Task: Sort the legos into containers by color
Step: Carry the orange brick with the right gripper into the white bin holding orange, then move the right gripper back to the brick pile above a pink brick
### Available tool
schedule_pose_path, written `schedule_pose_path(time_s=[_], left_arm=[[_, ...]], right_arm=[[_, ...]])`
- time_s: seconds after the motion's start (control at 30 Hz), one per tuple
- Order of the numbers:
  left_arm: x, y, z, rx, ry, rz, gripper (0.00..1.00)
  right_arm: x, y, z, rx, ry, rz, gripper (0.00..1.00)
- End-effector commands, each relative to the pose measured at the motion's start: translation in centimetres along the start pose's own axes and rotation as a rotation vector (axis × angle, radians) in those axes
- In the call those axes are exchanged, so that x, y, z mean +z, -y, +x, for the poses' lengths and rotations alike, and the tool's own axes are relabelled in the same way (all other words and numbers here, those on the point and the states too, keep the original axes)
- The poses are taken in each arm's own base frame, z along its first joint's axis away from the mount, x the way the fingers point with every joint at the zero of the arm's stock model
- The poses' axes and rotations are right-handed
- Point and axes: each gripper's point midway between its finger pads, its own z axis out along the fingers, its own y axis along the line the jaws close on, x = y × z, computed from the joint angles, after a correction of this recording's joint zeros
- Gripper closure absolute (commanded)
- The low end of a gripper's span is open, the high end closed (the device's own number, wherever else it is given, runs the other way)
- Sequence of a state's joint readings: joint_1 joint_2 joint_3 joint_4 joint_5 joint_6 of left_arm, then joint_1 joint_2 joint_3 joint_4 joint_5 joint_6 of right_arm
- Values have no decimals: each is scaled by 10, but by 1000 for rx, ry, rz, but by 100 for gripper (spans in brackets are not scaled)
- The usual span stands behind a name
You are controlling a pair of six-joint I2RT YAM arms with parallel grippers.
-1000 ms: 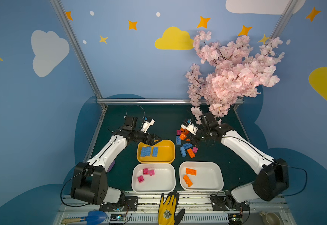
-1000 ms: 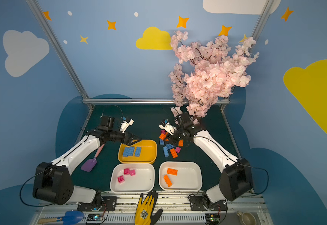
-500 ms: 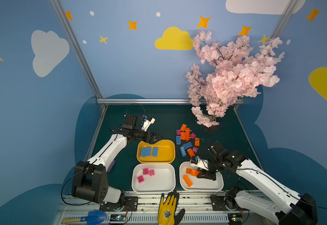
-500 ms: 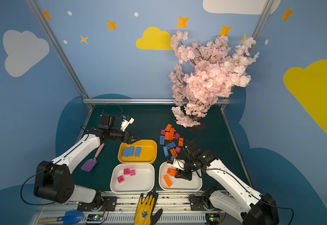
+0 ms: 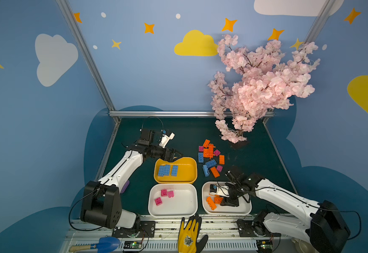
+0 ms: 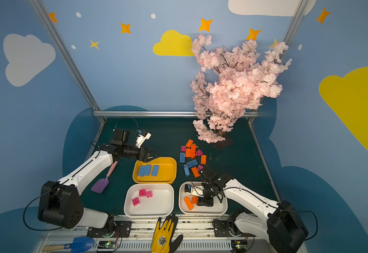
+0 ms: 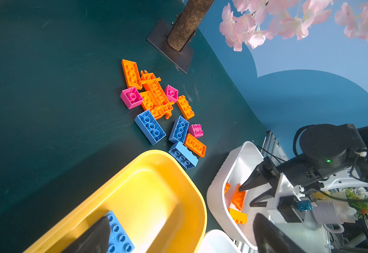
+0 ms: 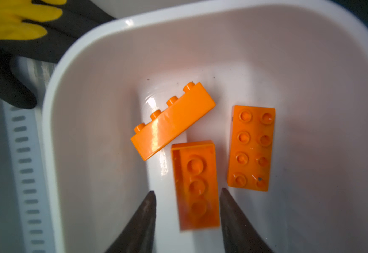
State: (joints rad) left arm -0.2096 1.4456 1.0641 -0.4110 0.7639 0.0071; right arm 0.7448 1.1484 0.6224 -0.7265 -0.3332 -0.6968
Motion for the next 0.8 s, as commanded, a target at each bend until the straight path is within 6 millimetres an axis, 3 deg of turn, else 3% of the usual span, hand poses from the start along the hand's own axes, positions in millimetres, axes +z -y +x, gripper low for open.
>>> schedule_pose_path(time_s=[0.0,0.1,0.33,0.5,0.6,0.77], left_arm=[[-7,8,-7,22,11,14,0],[-8,9,-8,24,10,11,0],[-10,8,-9,26,14,-5,0],[-12,8,-7,23,17,-12,0],[-14,7,-5,21,15,-18,0],[-22,5,-2,19,31,-28,0]], right_arm=[[-16,8,-26,-3,51,18,41],[-38,29,-37,21,22,123,37],[-83,108,-99,320,186,270,34],[-77,169,-128,648,189,317,35],[-67,206,-131,893,145,361,37],[-43,250,-135,1112,144,392,38]])
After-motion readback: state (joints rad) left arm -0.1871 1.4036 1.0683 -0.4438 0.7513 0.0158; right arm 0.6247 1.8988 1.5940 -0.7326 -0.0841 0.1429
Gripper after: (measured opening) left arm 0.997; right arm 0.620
